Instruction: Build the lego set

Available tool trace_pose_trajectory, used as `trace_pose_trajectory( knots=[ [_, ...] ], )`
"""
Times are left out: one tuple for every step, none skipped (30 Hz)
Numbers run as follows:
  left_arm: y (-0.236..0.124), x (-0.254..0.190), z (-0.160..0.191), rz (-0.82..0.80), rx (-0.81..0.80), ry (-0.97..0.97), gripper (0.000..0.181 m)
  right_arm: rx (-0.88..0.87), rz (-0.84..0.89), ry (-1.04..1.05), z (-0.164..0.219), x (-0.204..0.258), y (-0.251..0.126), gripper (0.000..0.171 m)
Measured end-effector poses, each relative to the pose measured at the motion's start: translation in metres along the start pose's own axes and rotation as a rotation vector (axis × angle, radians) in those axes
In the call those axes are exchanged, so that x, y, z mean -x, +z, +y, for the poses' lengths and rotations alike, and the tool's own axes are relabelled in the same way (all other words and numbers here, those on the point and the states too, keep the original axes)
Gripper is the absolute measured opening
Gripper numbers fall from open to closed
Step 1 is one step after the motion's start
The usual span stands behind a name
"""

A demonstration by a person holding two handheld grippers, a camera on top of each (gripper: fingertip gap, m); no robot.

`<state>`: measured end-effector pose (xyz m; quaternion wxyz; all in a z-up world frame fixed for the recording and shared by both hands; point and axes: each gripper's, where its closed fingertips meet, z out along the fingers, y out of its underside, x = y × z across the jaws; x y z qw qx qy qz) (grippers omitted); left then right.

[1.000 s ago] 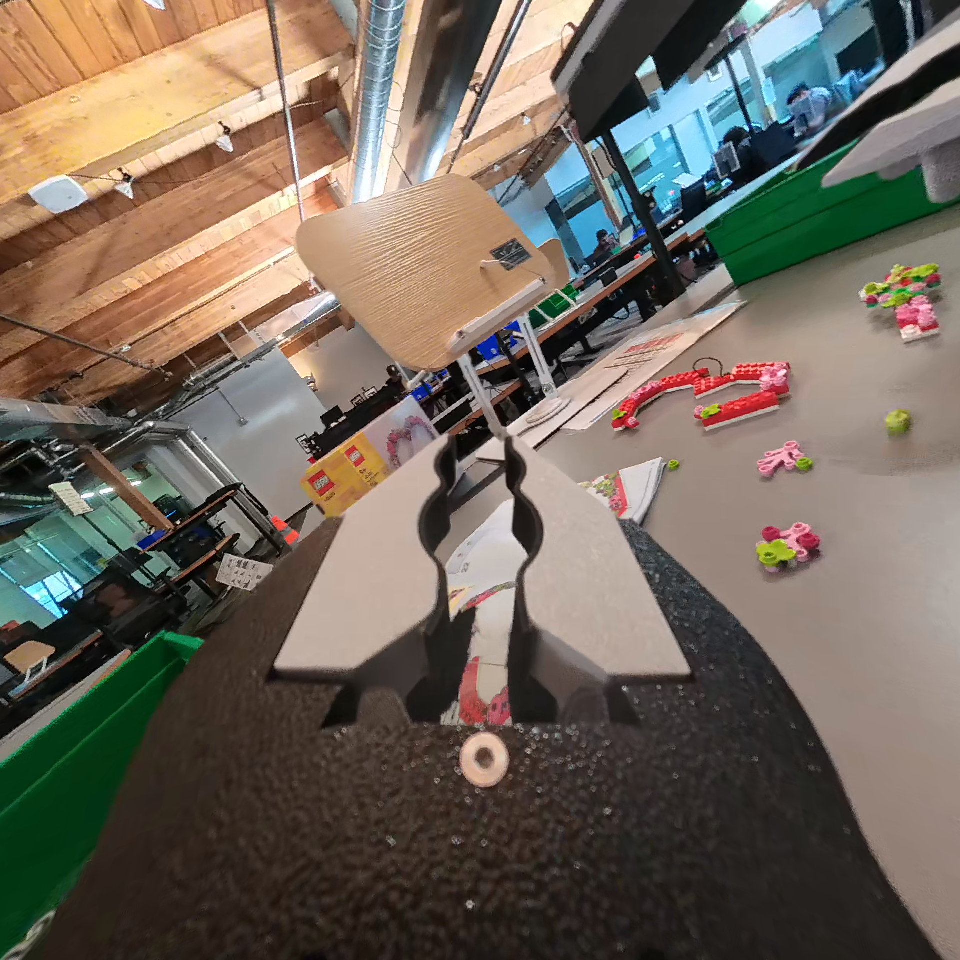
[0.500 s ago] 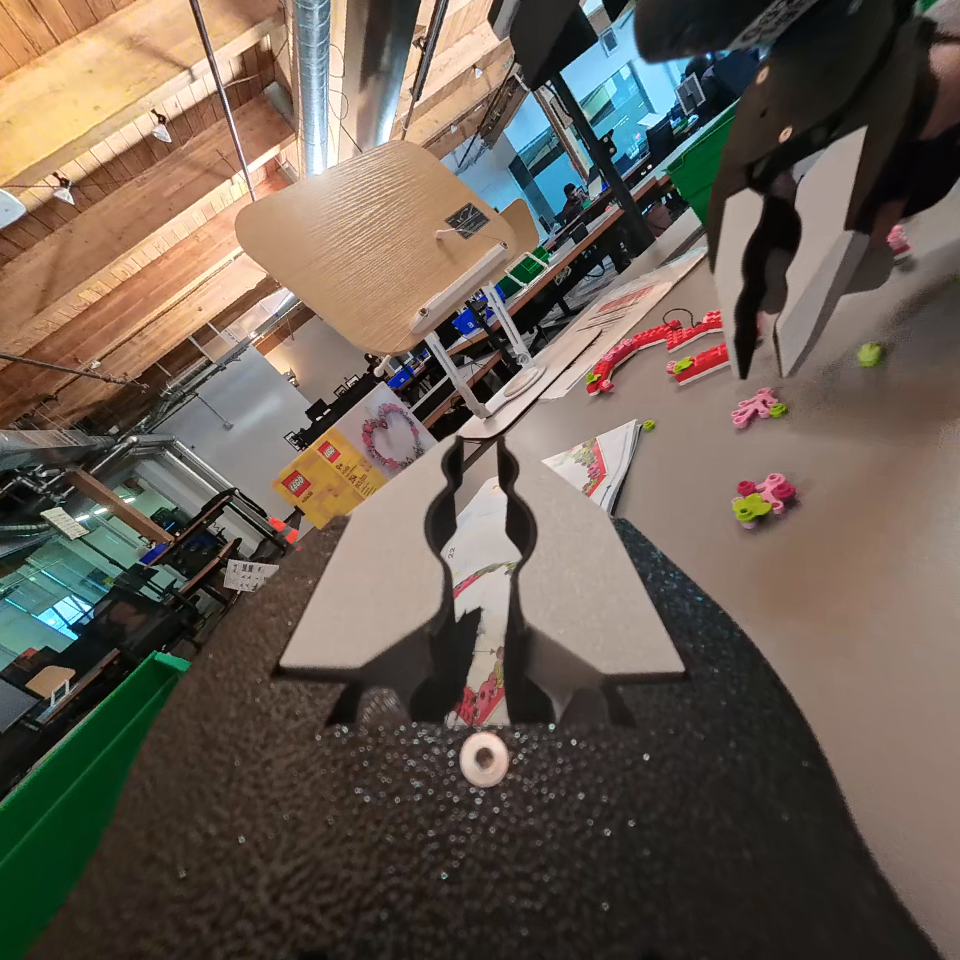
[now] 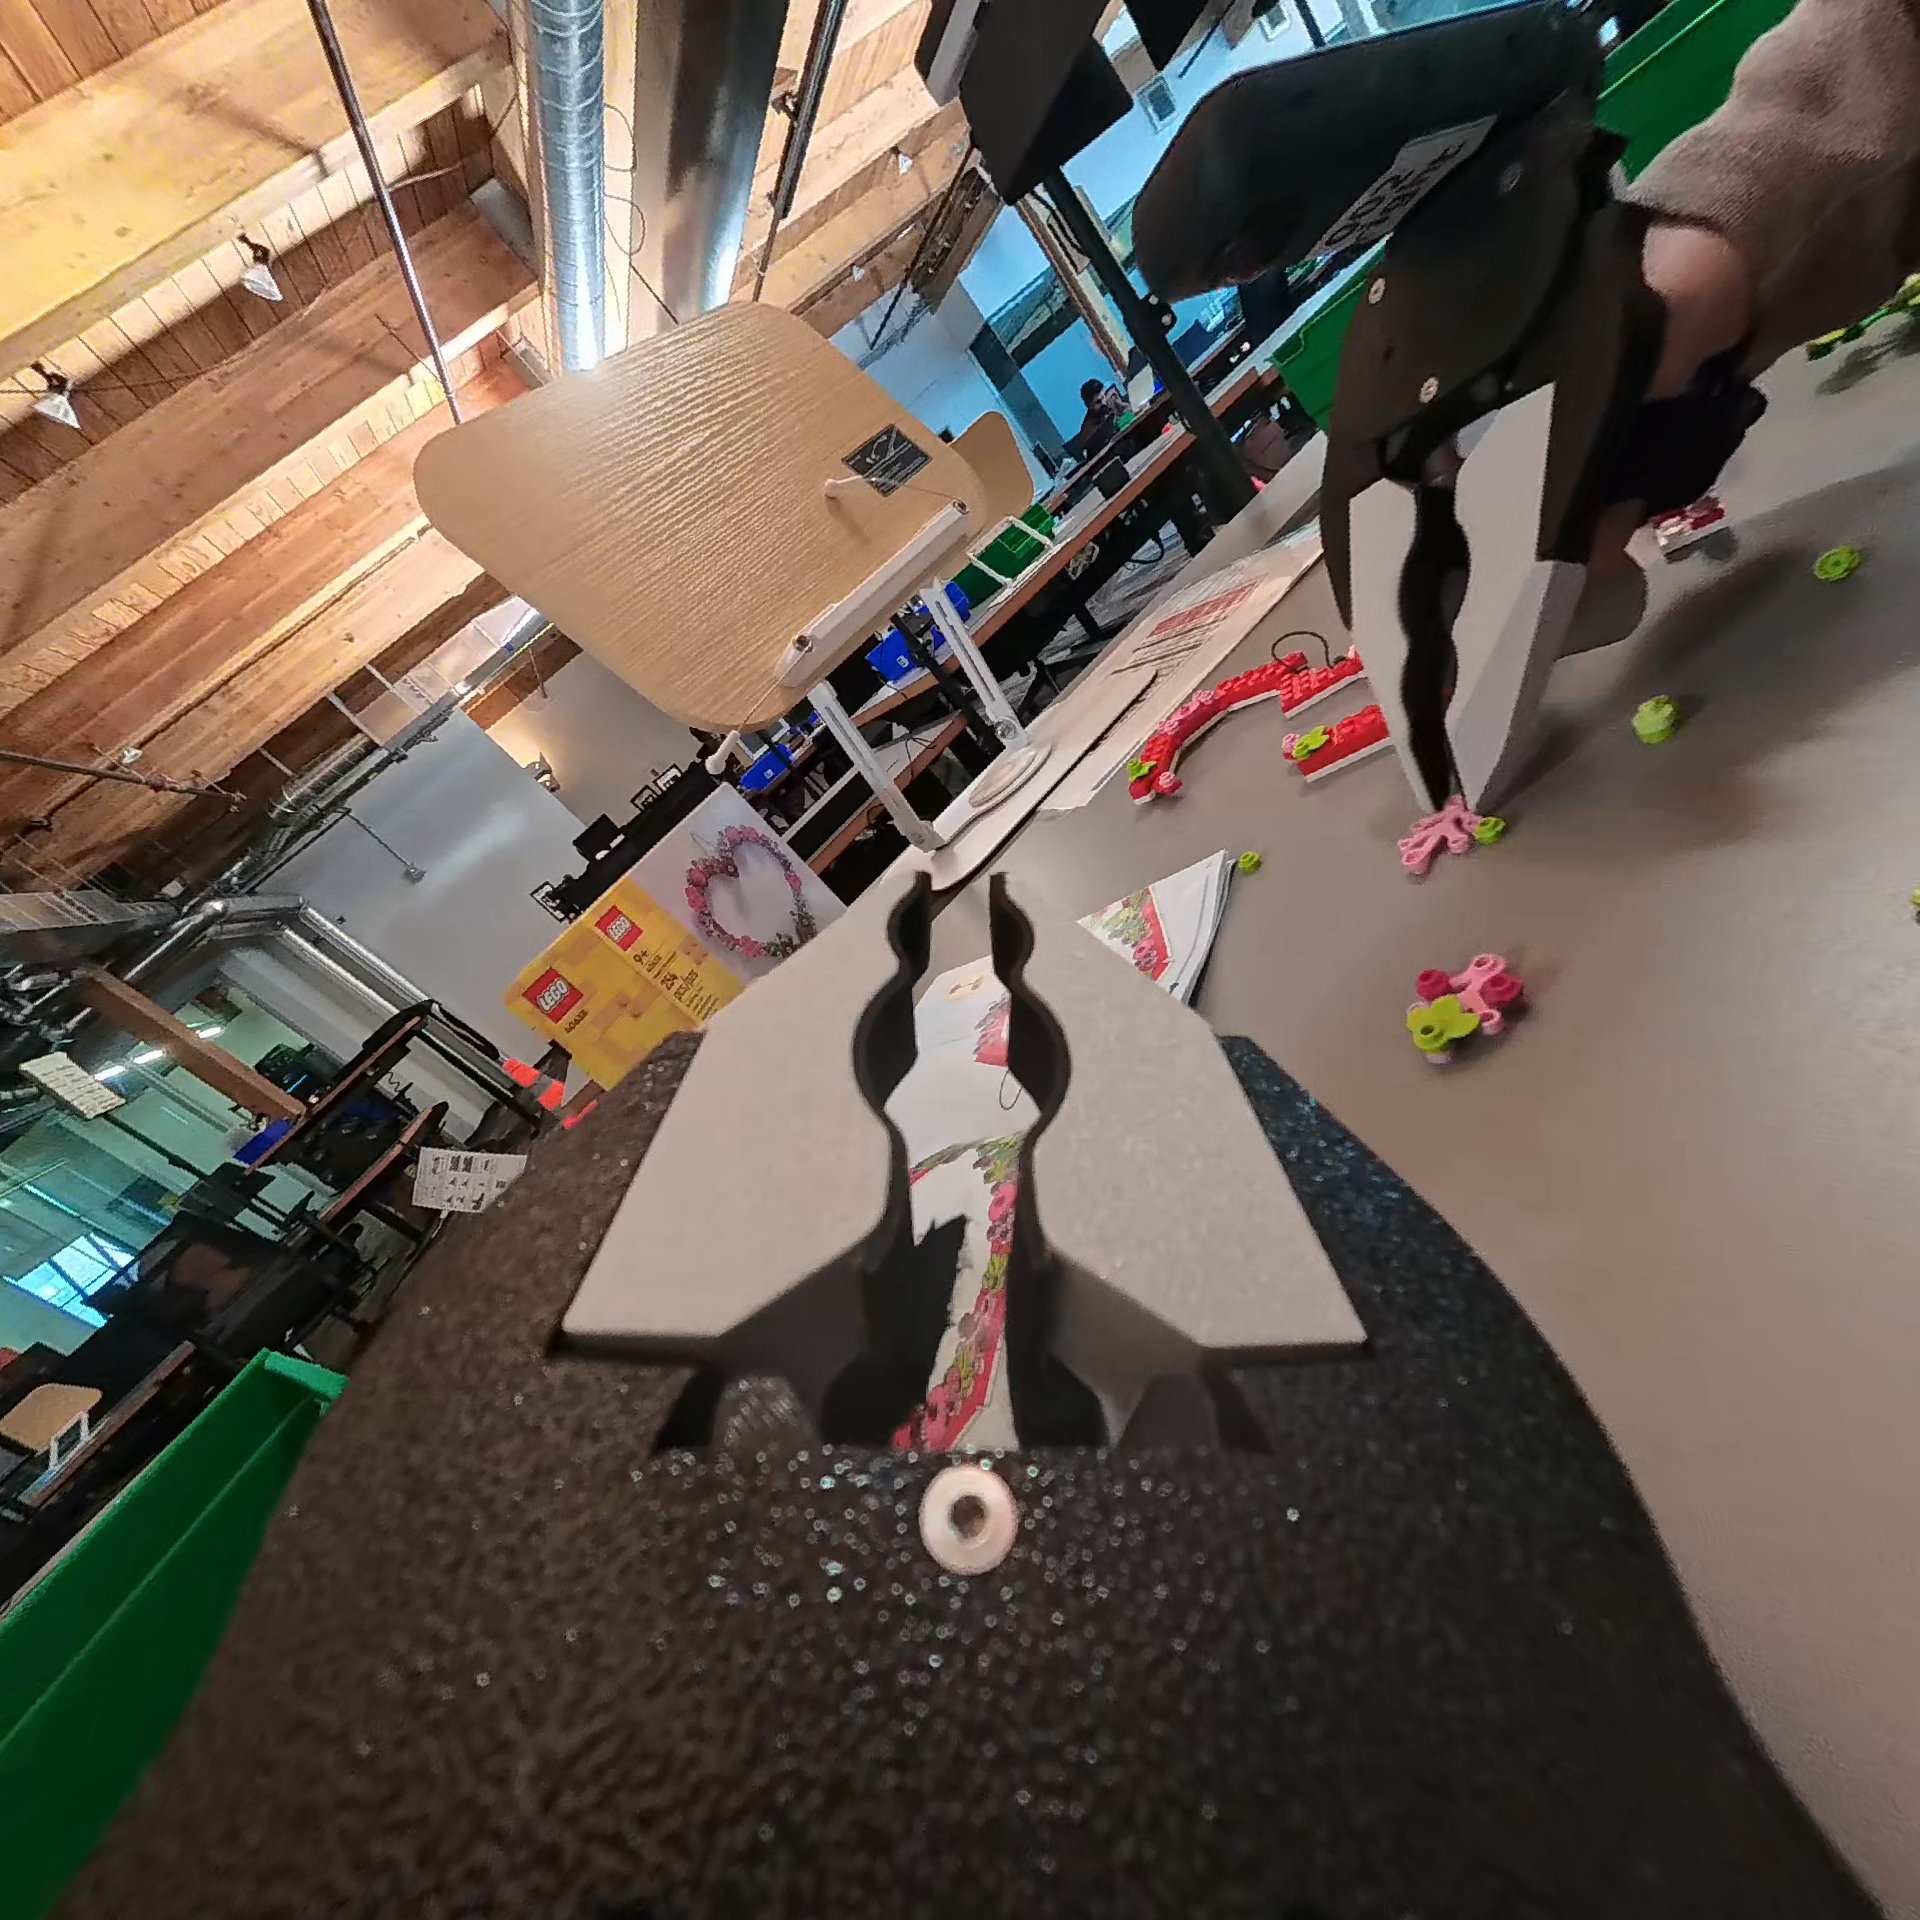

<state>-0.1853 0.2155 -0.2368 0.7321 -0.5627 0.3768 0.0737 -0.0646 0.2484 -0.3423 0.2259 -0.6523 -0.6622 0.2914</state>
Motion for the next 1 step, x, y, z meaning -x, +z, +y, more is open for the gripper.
trace_pose_trajectory(
  knots=[
    [0.0000, -0.0003, -0.0003, 0.001, -0.001, -0.001, 0.008, 0.005, 0.006, -0.011, 0.0000, 0.0001, -0.0001, 0.007]
  ],
)
